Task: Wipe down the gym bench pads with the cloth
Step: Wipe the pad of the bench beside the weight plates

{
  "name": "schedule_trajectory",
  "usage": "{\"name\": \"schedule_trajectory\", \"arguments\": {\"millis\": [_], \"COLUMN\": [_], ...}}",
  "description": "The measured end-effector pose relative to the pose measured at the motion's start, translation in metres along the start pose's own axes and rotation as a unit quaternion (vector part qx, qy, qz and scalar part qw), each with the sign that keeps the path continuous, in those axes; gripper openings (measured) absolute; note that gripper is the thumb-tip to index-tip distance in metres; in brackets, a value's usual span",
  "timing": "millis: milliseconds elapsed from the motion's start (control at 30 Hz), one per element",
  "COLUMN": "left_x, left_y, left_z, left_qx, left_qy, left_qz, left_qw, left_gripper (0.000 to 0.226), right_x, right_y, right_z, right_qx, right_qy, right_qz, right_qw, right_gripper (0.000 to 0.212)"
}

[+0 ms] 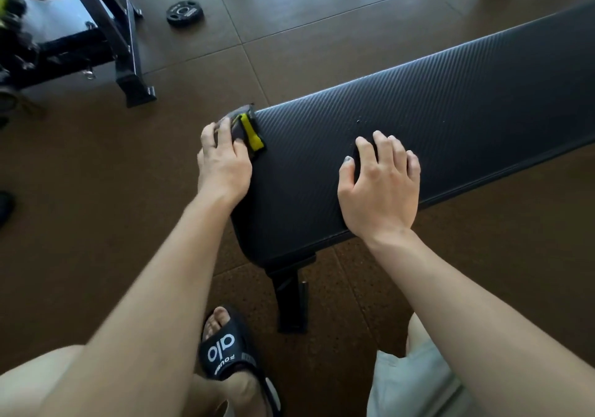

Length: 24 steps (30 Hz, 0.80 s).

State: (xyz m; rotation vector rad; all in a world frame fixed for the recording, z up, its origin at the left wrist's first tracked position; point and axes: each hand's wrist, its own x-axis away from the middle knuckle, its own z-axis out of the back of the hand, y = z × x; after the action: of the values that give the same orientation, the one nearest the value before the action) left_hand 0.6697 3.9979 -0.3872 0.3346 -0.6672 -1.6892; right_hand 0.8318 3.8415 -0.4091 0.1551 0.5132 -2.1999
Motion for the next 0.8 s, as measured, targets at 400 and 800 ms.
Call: {"name": "schedule_trajectory", "arguments": {"millis": [400, 800], "left_x": [0.014, 0.153], "left_y": [0.012, -0.005], "left_z": [0.0, -0.022], "left_qx": [0.081, 0.134], "left_qy": [0.021, 0.004], "left_qz": [0.096, 0.04], "left_qw": [0.992, 0.99], "left_gripper": [0.058, 0.058], "right_x": [-0.001, 0.002], "right_y": [-0.002, 0.002], "right_z": [-0.005, -0.002], "right_qx": [0.013, -0.013], "right_qy": [0.014, 0.031], "right_qz": [0.0, 0.012], "right_qw": [1.0, 0.999], "right_gripper": [0.055, 0.058]}}
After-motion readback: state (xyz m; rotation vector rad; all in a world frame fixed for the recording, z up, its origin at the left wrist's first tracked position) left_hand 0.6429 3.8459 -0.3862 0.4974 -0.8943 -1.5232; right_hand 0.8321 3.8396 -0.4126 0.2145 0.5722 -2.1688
